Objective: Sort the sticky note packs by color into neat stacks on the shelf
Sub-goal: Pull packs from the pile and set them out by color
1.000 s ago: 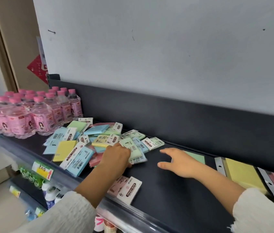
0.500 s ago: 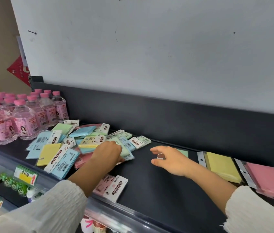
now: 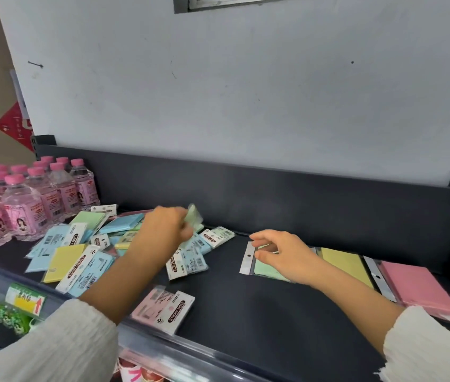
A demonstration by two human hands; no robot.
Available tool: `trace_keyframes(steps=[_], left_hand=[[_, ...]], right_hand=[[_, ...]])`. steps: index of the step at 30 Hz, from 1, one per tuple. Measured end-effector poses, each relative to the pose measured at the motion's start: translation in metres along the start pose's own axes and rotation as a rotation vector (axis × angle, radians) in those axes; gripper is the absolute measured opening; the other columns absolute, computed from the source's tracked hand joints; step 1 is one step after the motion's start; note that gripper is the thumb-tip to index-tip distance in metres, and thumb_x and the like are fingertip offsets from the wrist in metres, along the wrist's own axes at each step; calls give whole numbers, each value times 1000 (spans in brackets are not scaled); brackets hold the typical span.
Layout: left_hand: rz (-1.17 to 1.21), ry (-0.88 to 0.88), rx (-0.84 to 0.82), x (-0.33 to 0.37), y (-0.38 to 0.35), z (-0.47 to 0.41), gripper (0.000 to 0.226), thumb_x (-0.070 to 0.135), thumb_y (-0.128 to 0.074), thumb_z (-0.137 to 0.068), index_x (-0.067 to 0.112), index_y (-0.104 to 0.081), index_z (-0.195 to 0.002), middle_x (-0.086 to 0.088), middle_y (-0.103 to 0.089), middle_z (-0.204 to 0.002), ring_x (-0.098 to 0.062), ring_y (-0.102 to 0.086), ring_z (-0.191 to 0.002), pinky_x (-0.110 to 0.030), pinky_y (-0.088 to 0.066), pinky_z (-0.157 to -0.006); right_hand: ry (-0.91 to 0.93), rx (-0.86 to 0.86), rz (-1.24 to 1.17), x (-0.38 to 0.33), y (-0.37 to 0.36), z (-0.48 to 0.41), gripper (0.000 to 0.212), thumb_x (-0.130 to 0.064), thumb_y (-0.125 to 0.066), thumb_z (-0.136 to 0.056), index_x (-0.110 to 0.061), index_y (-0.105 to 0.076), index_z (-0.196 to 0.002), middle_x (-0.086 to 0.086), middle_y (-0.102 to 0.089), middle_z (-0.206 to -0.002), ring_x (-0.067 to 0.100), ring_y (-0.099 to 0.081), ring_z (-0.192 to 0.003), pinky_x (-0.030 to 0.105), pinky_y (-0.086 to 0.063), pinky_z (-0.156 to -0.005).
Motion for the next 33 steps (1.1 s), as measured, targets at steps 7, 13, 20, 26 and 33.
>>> trace_keyframes(steps=[7, 13, 20, 26, 33], left_hand=[[1126, 210, -74, 30, -4, 13, 22, 1, -55, -90, 14, -73, -91, 2, -75, -76, -12, -68, -72, -30, -57, -70], [1386, 234, -216, 54, -40, 24, 26, 6, -45, -97, 10, -70, -97, -7, -75, -94, -17, -71, -87, -22, -56, -67], [886, 29, -388, 68, -68, 32, 47, 30, -59, -91, 15, -46, -133, 6, -72, -89, -4, -67, -88, -21, -50, -80], [576, -109, -362, 49, -70, 46, 40, 31, -61, -89, 20, -56, -128, 18, -65, -96, 2, -61, -92, -19, -48, -90], [471, -109, -354, 16, -58, 63, 36, 37, -60, -89, 26, -60, -124, 18, -67, -105, 4, -61, -95, -19, -48, -91]], right_hand=[[-89, 84, -488, -4, 11, 5, 57, -32, -58, -92, -26, -31, -142, -8, -59, -118, 7, -59, -103, 32, -51, -93], [-269, 161, -833, 28, 27, 10, 41, -2, -64, -86, -10, -53, -125, 9, -65, -104, 20, -66, -92, 30, -56, -70], [-350, 269, -400, 68, 62, -6, 30, 1, -42, -95, -10, -65, -111, 9, -64, -109, 20, -59, -95, 31, -50, -77], [-391, 192, -258, 79, 55, -35, 34, 2, -38, -95, -8, -70, -103, 9, -66, -102, 15, -58, -83, 23, -46, -62], [-314, 104, 9, 81, 34, -68, 31, 1, -45, -93, -9, -71, -106, 6, -65, -116, 18, -58, -103, 21, -43, -82]])
Point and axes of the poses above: each hand's wrist, its own z-axis away from the middle knuckle, its own y-axis out of the back of the hand, x = y × z, the point moved 7 cm from there along -z, towards the middle knuckle
